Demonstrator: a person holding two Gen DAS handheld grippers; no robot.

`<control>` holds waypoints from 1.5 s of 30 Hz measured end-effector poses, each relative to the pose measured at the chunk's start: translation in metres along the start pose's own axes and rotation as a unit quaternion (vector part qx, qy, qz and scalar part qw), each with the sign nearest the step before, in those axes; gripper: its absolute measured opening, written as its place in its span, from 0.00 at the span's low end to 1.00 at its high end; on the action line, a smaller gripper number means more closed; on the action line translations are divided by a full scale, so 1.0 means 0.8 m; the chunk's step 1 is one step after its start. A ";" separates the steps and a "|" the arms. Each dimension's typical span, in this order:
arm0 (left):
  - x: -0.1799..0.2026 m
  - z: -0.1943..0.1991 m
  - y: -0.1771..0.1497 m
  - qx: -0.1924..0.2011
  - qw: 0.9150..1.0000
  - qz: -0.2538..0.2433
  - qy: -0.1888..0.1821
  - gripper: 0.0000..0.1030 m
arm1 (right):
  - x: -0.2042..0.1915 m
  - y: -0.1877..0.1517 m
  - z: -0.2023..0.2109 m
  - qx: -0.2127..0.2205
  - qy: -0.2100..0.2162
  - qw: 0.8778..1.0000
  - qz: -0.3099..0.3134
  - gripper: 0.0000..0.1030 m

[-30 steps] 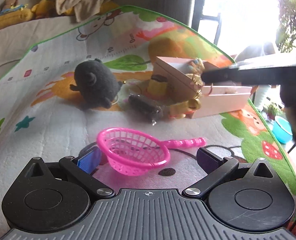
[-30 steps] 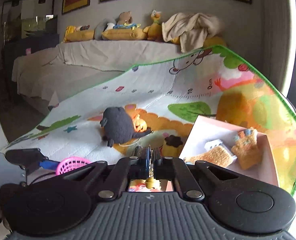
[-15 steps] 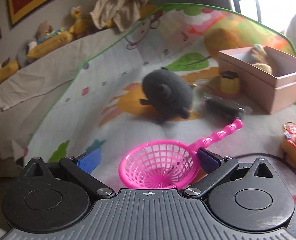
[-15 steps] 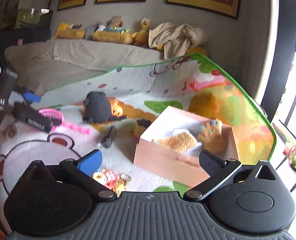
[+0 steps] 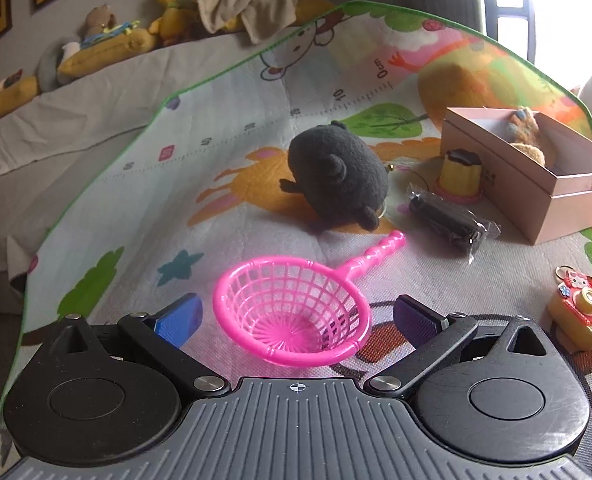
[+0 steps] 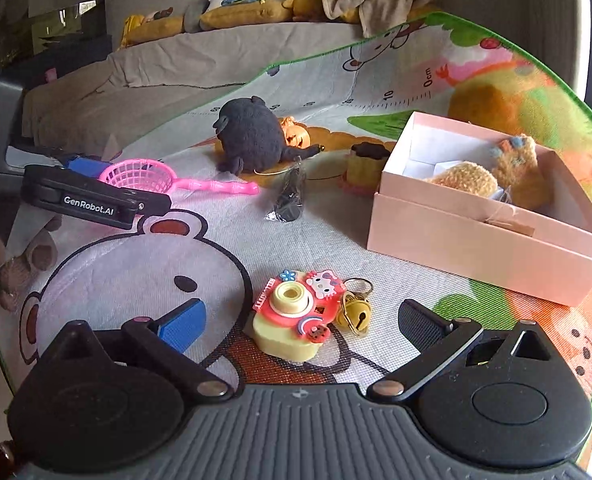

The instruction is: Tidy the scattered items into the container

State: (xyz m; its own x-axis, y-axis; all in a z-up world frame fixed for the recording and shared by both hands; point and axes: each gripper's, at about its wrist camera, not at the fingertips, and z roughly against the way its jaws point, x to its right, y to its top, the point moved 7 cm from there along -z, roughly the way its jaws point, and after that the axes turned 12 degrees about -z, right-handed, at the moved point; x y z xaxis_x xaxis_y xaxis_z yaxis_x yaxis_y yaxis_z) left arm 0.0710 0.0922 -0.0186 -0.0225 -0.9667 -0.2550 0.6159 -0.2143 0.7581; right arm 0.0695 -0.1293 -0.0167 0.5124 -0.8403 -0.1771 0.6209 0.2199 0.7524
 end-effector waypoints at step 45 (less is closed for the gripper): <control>0.084 0.059 0.018 0.101 0.959 -0.009 -0.264 1.00 | 0.079 -0.017 0.026 0.027 -0.133 0.990 -0.033 0.57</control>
State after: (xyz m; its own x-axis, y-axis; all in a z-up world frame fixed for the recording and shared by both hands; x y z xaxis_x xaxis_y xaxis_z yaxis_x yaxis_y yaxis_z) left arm 0.0413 0.0174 0.0032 -0.4603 -0.8873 0.0295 0.4483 -0.2036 0.8704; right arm 0.0811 -0.1962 -0.0248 0.2939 -0.9540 -0.0594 0.6116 0.1399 0.7787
